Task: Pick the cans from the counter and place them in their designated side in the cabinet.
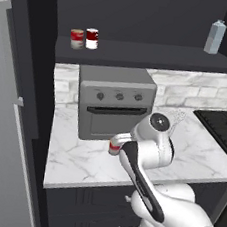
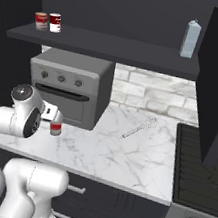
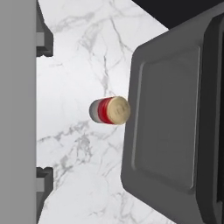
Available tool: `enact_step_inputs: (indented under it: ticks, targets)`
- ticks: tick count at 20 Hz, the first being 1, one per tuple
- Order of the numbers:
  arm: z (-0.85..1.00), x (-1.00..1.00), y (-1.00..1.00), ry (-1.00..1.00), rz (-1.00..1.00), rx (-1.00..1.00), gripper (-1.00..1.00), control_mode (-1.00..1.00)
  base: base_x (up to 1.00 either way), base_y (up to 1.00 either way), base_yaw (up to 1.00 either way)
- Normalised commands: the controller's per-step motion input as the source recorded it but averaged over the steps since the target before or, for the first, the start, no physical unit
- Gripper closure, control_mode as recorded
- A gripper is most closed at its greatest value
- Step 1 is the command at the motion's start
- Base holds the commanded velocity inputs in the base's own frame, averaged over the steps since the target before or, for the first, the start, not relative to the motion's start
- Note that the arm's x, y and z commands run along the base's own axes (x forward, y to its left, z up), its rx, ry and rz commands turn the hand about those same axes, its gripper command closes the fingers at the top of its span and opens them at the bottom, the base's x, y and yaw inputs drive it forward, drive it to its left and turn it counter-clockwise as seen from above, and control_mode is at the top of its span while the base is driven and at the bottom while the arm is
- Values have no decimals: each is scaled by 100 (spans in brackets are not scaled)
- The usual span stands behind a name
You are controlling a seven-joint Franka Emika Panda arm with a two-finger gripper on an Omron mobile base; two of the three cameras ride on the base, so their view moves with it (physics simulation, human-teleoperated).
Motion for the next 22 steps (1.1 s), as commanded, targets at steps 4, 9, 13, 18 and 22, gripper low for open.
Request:
enact_step_inputs:
  ticks: [4, 9, 13, 18, 22]
  targets:
    - [-12, 24, 0, 1, 0, 0, -100, -100, 0, 0, 0]
    - [-12, 23, 3, 1, 0, 0, -100, -100, 0, 0, 0]
    - [-13, 20, 4, 3, 0, 0, -100, -100, 0, 0, 0]
    - [-15, 16, 5, 4, -1, 0, -100, -100, 0, 0, 0]
    - [-15, 16, 5, 4, 0, 0, -100, -100, 0, 0, 0]
